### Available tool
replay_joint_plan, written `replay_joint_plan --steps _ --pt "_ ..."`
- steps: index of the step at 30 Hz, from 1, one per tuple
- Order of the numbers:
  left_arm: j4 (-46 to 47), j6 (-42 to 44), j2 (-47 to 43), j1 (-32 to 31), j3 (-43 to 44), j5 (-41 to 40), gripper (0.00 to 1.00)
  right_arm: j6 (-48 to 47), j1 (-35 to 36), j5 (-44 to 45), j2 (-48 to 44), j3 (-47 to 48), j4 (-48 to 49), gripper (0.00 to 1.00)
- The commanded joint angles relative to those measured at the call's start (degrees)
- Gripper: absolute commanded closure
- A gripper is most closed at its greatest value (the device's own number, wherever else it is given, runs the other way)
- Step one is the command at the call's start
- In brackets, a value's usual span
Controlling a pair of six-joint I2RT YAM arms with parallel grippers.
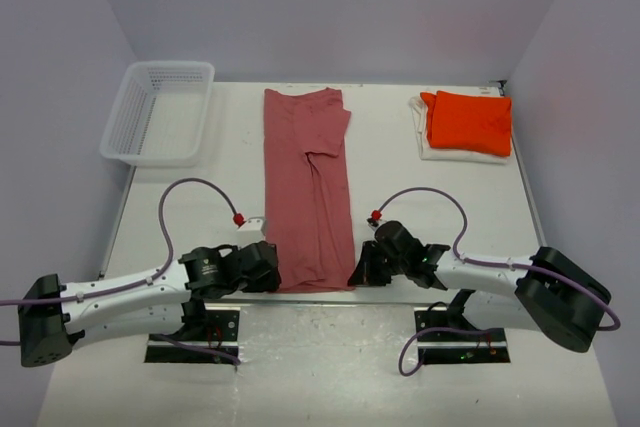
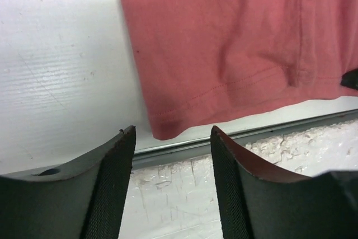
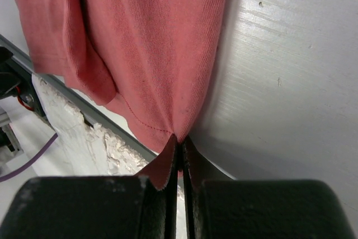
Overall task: Fold and stack the t-shirts
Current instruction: Grab the bottom of the folded rectangular tshirt with both arms
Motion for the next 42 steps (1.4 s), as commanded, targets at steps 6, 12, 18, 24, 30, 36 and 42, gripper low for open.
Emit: replay_joint_plan --steps 6,12,18,24,30,36,42 --pt "4.8 -1.6 7.0 -0.2 -2.2 2.3 0.48 -1.1 0.8 1.0 -2.1 -0.9 -1.0 1.00" --pt "5.8 -1.1 8.1 0.1 -2.5 1.3 0.48 -0.7 0.9 1.3 -3.8 -2.1 -1.2 1.00" --pt "7.0 -0.3 8.4 0.6 -2.7 1.6 0.47 -0.3 1.0 1.3 -3.4 -2.3 -0.8 1.00" --pt "8.3 0.1 10.0 0.6 -3.6 2.9 0.60 -0.2 1.0 1.5 -3.7 -1.8 -1.5 1.00" --pt "9.6 0.0 10.1 0.6 -4.8 4.0 0.98 -0.5 1.2 1.6 -4.0 -1.4 -2.3 1.00" --pt "3.6 0.5 4.7 -0.1 -2.9 4.4 1.00 -2.5 4.5 6.3 -5.3 2.4 -9.9 1.00" --pt "0.4 -1.7 -1.2 -3.5 -2.4 8.5 1.00 -2.2 8.9 12.2 -9.3 6.0 -19.5 1.00"
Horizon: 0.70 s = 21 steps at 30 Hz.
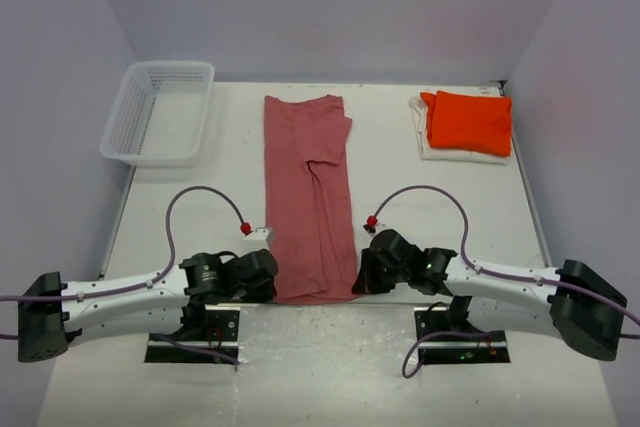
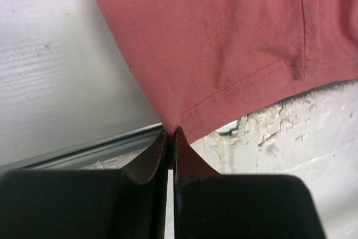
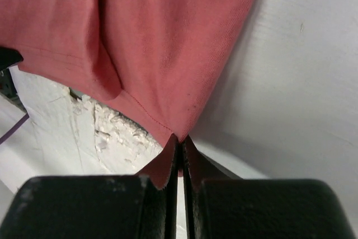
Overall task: Fold and stack the t-shirts
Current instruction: Grab the bottom of the folded rectangular tshirt with both arms, then fold the folded rectangular tshirt in 1/3 of the way
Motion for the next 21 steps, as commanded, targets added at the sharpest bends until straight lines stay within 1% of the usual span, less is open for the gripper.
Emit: replay_joint_plan --steps 1,5,8,11,12,13,14,15,16,18,19,20,21 --pt "-5.1 -2.4 -2.6 -2.1 1.8 2.1 1.00 -0.6 2.0 5.2 -3.4 3.2 -7.6 1.00" --pt "-8.3 -3.8 -3.5 -4.0 4.4 0.2 1.00 0.9 5.0 8.3 -7.1 4.2 -11.3 1.00" --pt "-9.4 -4.0 -3.6 -4.7 7.1 -2.7 1.00 0.8 5.1 9.5 -9.0 5.0 -14.3 1.00" --pt "-9.8 -3.3 -2.0 -4.7 11.3 -6.4 1.00 -0.8 5.1 13.4 -8.4 8.8 -18.9 1.00" --pt "-9.8 -2.8 -1.2 -4.5 12.4 -7.4 1.00 -1.6 5.1 14.2 -7.9 11.5 -19.6 1.00" --pt "-9.4 -0.6 0.4 -2.6 13.8 -7.7 1.00 -2.8 4.8 15.2 -7.0 13.0 -20.2 1.00" --pt "-8.6 1.6 1.0 -0.6 16.1 -6.9 1.00 -5.3 2.8 16.0 -6.0 14.7 -20.9 1.00" --pt "-6.1 4.1 1.5 1.9 16.8 -5.8 1.00 -7.0 1.5 15.4 -3.3 18.0 -21.1 1.00" --pt "-5.3 8.8 2.6 8.1 18.1 -4.7 1.00 -10.4 0.1 14.7 -1.8 20.0 -21.1 1.00" --pt "-2.2 13.8 3.7 13.9 19.4 -1.2 1.00 -13.6 -3.7 13.3 3.2 25.7 -21.0 1.00" --pt "-1.9 18.1 5.9 19.2 21.3 -0.4 1.00 -15.0 -5.2 12.6 5.0 27.5 -21.1 1.00" --pt "-1.5 20.3 7.3 21.6 22.3 0.4 1.00 -17.8 -7.7 12.1 6.8 29.7 -21.0 1.00" --pt "0.3 22.6 9.1 26.3 23.1 1.5 1.00 -19.2 -9.1 11.1 10.7 33.4 -21.1 1.00"
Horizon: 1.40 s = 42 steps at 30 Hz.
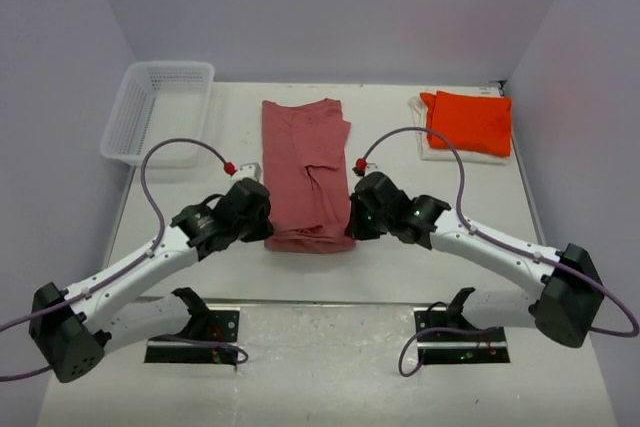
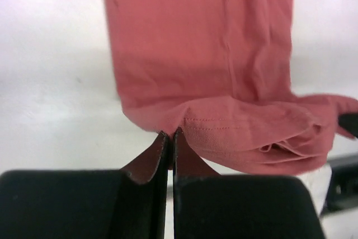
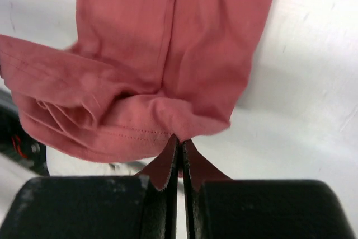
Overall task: Fold and stack the t-shirts
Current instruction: Fold the folded rectangular tshirt in 1/3 of the way
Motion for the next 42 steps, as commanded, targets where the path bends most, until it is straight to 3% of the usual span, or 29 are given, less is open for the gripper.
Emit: replay_joint_plan --steps 1,9,18,42 --pt "4.6 14.2 7.2 9.8 5.9 3.2 1.00 -10.2 -5.1 -0.6 7.0 8.8 -1.2 1.00" --pt "10.2 22.4 22.8 20.8 14.8 8.4 1.00 -16.1 -14.9 -6.5 23.2 24.9 -2.3 1.00" --pt "12.8 24.9 37.1 25.3 23.4 10.2 1.00 -20.3 -20.2 -10.2 34.8 36.5 -4.8 1.00" --pt "15.7 22.4 50.8 30.0 31.8 9.6 1.00 -25.0 -25.1 -16.2 52.9 54.3 -11.3 1.00"
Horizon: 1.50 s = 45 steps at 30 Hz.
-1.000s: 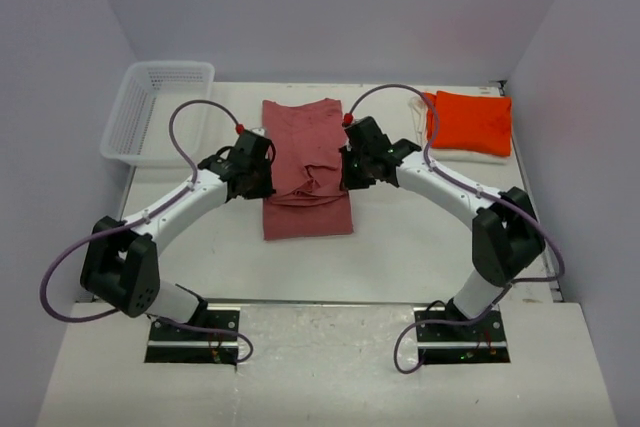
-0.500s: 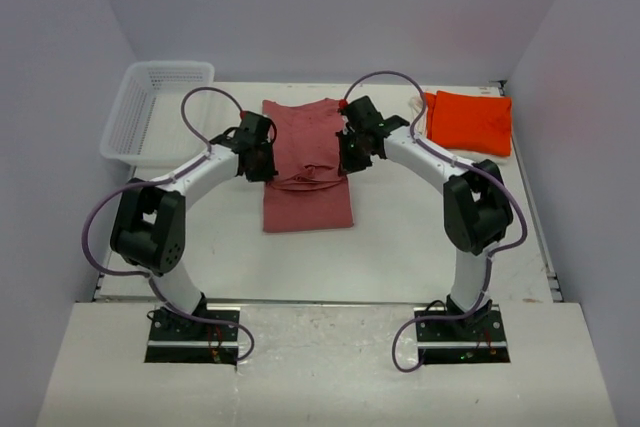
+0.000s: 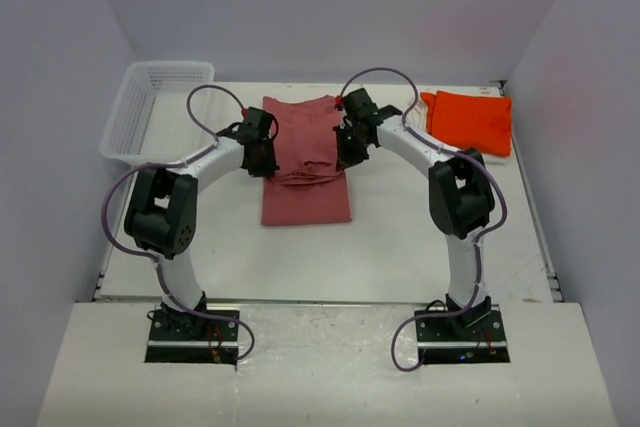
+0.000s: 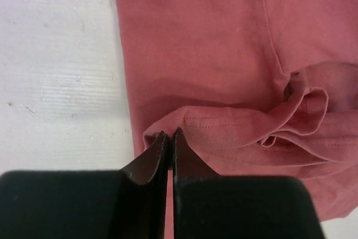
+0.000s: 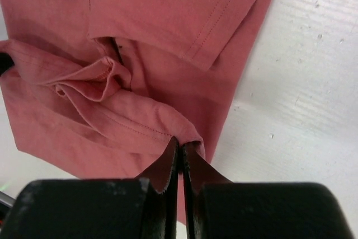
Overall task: Fold and stack the t-shirts
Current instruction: Fold the folded rectangular tshirt in 1/3 of the way
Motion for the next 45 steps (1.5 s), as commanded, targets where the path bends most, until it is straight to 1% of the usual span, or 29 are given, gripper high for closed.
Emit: replay_joint_plan --steps 1,3,4,5,6,8,9,10,12,13,15,17,18,19,20,21,22,23,24,26,27,28,29,32,33,37,38,42,45 --pt "3.1 0.0 1.4 1.9 3.3 -2.1 1.00 -2.6 -1.0 -3.0 1.9 7.4 -3.2 1.00" --pt "2.4 0.7 4.1 2.3 6.4 -3.2 1.00 -4.3 -1.0 -2.5 6.0 12.4 -7.9 1.00" --pt "0.7 0.9 6.0 2.7 9.1 -3.9 1.00 -5.2 -1.0 -1.5 7.8 16.5 -8.7 0.95" --pt "0.7 1.2 7.0 3.0 10.2 -4.2 1.00 -5.5 -1.0 -0.7 8.5 18.3 -9.6 0.84" --pt "0.2 1.4 7.9 3.3 11.8 -4.3 1.00 -5.8 -1.2 0.5 9.0 21.5 -10.9 0.69" --pt "-1.5 1.5 9.0 3.8 15.4 -7.0 0.81 -6.7 -1.7 4.0 8.6 23.2 -10.6 0.54" --pt "-1.5 1.5 8.9 3.8 16.3 -10.0 0.75 -6.9 -2.0 5.3 8.6 24.2 -10.0 0.39" --pt "-1.7 1.6 8.7 3.8 17.5 -11.6 0.61 -7.2 -2.3 6.8 8.7 27.1 -9.9 0.35" --pt "-0.8 2.7 7.4 3.7 20.7 -16.5 0.46 -8.1 -3.4 9.2 9.1 30.0 -8.9 0.27" --pt "-0.8 3.2 6.4 3.5 23.0 -18.3 0.37 -8.1 -3.6 10.0 9.2 32.3 -8.9 0.22" --pt "-0.7 4.8 4.7 3.2 23.7 -20.5 0.29 -8.5 -3.7 9.2 7.7 32.8 -9.8 0.18" --pt "0.0 5.0 0.2 1.9 20.5 -20.4 0.28 -7.4 -3.7 9.7 5.6 29.2 -9.7 0.14" --pt "1.4 5.1 -1.3 1.6 18.2 -18.0 0.28 -7.1 -3.7 9.4 3.2 25.2 -9.3 0.14" --pt "3.0 3.9 -3.9 1.1 14.2 -16.2 0.28 -6.7 -3.8 9.3 1.8 22.7 -8.5 0.14" --pt "4.0 3.5 -4.8 1.0 12.4 -13.8 0.31 -5.7 -3.7 8.6 0.3 19.9 -7.4 0.19" --pt "5.2 2.6 -5.3 1.0 10.6 -8.6 0.49 -5.0 -3.8 5.2 -1.2 13.9 -4.9 0.31" --pt "6.2 1.9 -5.8 1.0 7.4 -5.1 0.69 -4.3 -3.7 2.7 -3.9 11.1 -3.4 0.56" --pt "7.7 1.8 -6.0 1.0 5.8 -1.4 0.93 -2.6 -3.7 1.0 -4.8 8.9 -2.4 1.00" --pt "9.7 1.3 -6.0 0.7 4.4 4.3 1.00 -1.9 -3.5 -2.1 -5.7 4.3 -0.4 1.00" --pt "14.2 1.3 -6.6 0.0 -0.5 10.8 1.00 -1.1 -3.0 -6.5 -7.8 -0.3 5.2 1.00" --pt "18.3 1.3 -6.6 -0.1 -1.9 13.0 1.00 -0.5 -3.0 -8.2 -7.9 -3.1 5.9 1.00" --pt "19.9 1.2 -5.8 -0.1 -3.5 15.7 1.00 -0.3 -3.0 -12.4 -7.1 -3.2 5.9 1.00" --pt "21.6 1.2 -5.2 -0.1 -3.9 19.9 1.00 0.5 -2.9 -14.8 -6.7 -3.9 6.9 1.00" --pt "27.0 0.8 -2.5 -0.1 -4.3 26.4 1.00 2.6 -3.0 -22.4 -6.3 -6.7 10.7 1.00" --pt "30.0 0.6 -0.9 0.0 -4.0 27.4 1.00 3.1 -2.9 -24.0 -6.3 -7.5 11.9 1.00" --pt "31.2 -0.1 3.6 0.1 -1.2 29.8 1.00 6.4 -2.6 -32.6 -5.6 -10.8 15.8 1.00" --pt "31.3 0.1 4.6 0.2 -0.6 29.8 1.00 6.9 -2.5 -33.2 -5.4 -11.9 17.3 1.00" --pt "30.6 0.6 10.5 0.4 4.0 29.8 1.00 7.3 -1.4 -31.1 -2.8 -11.0 15.9 1.00" --pt "30.3 1.0 13.4 0.5 6.4 29.3 1.00 7.1 -0.3 -27.2 -0.5 -9.4 13.1 1.00"
